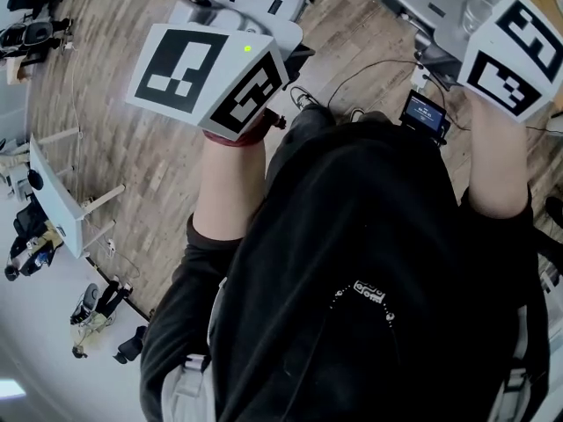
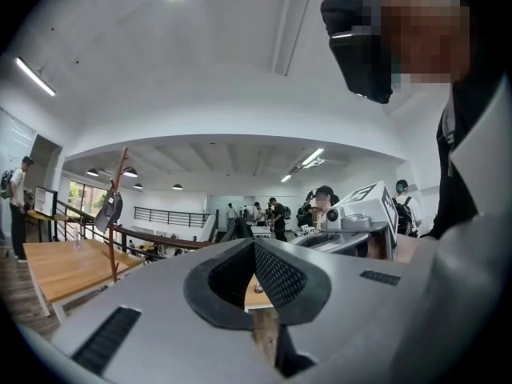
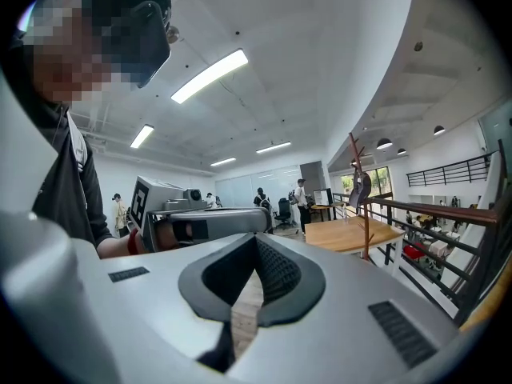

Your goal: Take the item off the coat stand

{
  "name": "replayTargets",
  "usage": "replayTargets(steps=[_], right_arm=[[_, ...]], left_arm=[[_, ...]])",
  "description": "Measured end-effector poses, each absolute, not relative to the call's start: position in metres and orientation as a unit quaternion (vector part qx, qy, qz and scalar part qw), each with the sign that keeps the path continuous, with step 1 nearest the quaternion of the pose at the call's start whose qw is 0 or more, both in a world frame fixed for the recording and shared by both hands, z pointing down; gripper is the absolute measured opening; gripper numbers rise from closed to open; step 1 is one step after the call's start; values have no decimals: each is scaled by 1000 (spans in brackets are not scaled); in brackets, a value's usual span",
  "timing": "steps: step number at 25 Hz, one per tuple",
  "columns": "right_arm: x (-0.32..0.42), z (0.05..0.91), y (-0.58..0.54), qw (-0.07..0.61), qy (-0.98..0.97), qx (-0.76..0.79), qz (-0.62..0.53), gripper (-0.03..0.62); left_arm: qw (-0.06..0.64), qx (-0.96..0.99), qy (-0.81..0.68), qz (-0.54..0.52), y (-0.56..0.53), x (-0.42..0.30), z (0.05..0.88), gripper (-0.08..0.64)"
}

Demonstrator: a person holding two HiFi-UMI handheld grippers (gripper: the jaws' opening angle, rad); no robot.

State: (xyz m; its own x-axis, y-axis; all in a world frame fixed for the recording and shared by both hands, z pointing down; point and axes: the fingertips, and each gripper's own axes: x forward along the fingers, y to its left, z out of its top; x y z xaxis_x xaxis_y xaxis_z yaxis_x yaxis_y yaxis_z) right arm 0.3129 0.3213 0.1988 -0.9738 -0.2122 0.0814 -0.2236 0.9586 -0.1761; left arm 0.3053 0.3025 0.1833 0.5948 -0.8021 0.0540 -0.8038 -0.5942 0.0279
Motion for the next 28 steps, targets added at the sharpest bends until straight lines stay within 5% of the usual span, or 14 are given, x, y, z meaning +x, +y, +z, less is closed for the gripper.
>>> replayTargets(steps=[4,9,13,28], right_arm=[[300,206,316,48,-986,120,101,17],[276,212,295,64,-985,128,98,17],[249,217,281,106,-982,135,77,17],[118,196,267,89,-988,87,87,17]], left_arm=[[-50,883,-456,99,300,301,189,5],[2,903,-426,48,277,273,195,5],[-30,902,-421,93,263,253,199,5],[36,883,-469,4,249,109,176,-5]])
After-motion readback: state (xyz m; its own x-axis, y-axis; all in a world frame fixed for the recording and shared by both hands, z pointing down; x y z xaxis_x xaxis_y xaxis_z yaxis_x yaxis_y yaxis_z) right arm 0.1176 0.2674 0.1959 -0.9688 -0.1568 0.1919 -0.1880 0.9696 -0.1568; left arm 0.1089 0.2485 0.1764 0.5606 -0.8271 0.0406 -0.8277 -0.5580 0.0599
